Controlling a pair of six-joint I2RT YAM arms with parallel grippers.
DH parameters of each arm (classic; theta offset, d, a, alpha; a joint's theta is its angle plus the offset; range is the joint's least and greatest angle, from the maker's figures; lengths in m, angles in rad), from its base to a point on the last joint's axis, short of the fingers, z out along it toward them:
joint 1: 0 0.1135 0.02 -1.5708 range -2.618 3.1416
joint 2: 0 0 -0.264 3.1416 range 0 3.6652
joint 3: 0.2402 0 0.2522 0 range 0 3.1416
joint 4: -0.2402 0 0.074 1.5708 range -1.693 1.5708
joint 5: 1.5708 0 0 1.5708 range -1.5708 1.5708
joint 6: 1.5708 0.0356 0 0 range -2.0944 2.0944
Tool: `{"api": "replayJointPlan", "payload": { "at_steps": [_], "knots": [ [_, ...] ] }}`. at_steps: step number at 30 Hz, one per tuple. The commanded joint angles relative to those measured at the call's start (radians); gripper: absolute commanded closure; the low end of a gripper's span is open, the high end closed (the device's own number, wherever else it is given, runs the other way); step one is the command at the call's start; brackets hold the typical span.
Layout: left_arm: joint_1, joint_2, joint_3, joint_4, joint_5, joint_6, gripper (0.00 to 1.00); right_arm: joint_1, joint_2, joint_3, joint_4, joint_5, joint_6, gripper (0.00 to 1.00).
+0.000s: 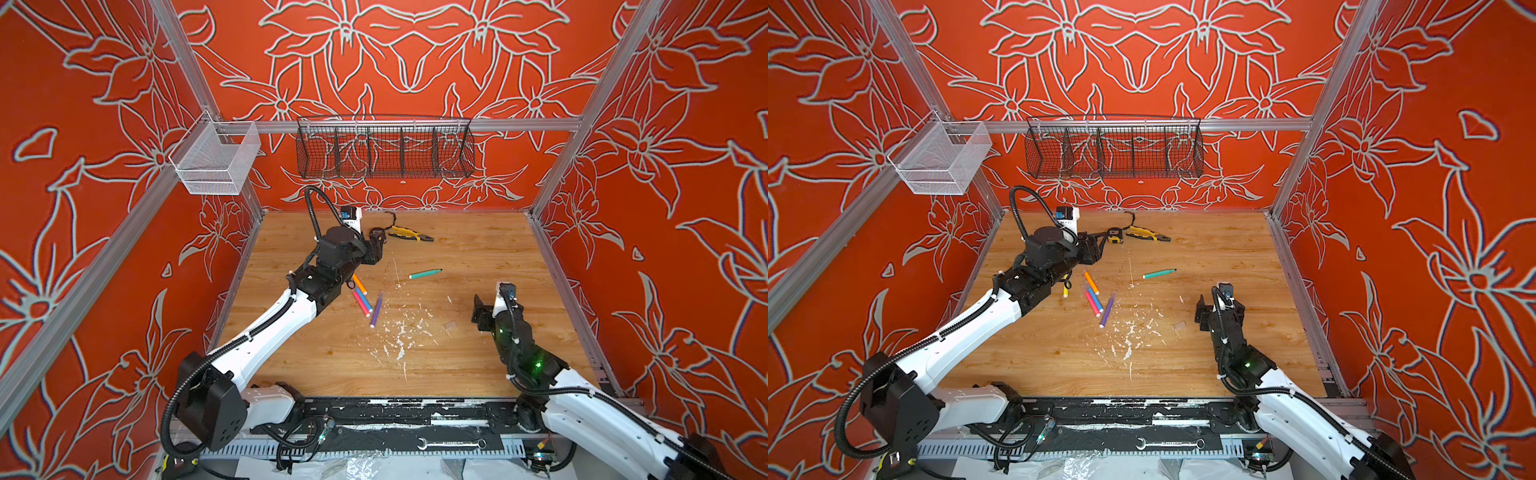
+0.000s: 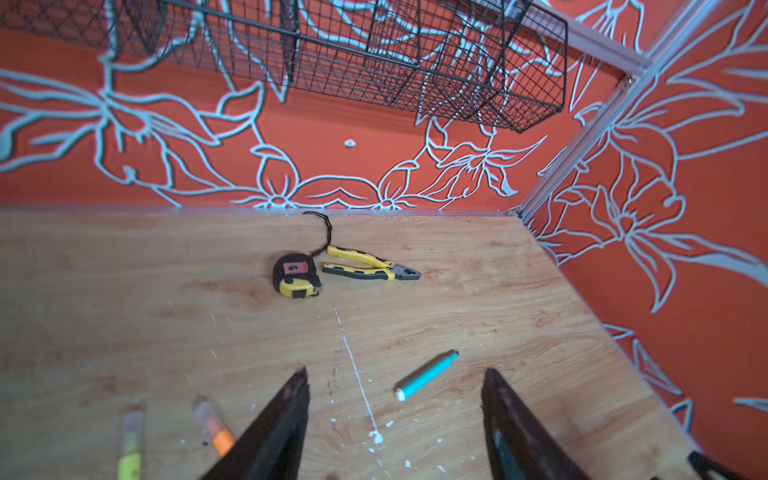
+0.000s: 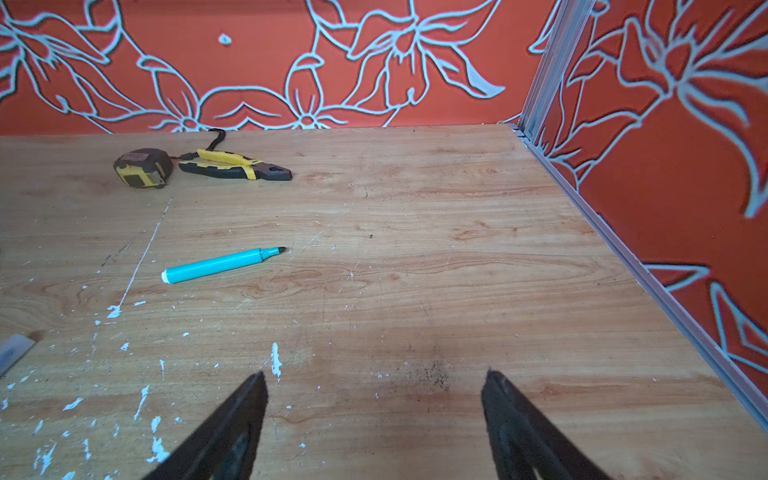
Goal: Insert the pens into the pen caps
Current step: 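Move the left gripper toward the teal marker farther from the robot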
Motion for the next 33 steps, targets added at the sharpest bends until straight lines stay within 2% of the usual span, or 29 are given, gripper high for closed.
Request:
{"api": "replayJointPlan", "payload": {
  "at_steps": [1, 4, 9, 12, 16, 20, 24, 27, 33],
  "knots": [
    [0.005, 0.082, 0.056, -0.06, 0.058, 0.101, 0.34, -0.004, -0.017, -0.009, 0.006, 0.009, 0.023, 0.17],
    [0.002, 0.217, 0.185, -0.189, 0.132, 0.141, 0.34, -0.004, -0.038, -0.019, 0.007, 0.019, 0.029, 0.17],
    [0.001, 0.508, 0.511, -0.481, 0.192, 0.168, 0.44, -0.003, -0.062, -0.026, 0.0, -0.001, 0.021, 0.18],
    [-0.013, 0.643, 0.647, -0.567, 0.224, 0.198, 0.47, -0.003, -0.062, -0.026, -0.002, -0.003, 0.023, 0.17],
    [-0.051, 0.785, 0.784, -0.628, 0.209, 0.257, 0.47, -0.004, -0.059, -0.024, -0.002, -0.005, 0.023, 0.18],
    [-0.091, 0.876, 0.856, -0.668, 0.146, 0.349, 0.48, -0.004, -0.057, -0.024, 0.0, -0.005, 0.023, 0.17],
    [-0.134, 0.905, 0.852, -0.658, 0.051, 0.439, 0.48, -0.004, -0.044, -0.02, 0.0, -0.002, 0.026, 0.17],
    [-0.151, 0.915, 0.837, -0.648, 0.054, 0.475, 0.46, -0.003, -0.031, -0.015, 0.001, 0.001, 0.027, 0.18],
    [-0.158, 0.996, 0.945, -0.747, 0.052, 0.481, 0.46, -0.003, -0.009, -0.007, 0.003, -0.002, 0.026, 0.18]
  ]
}}
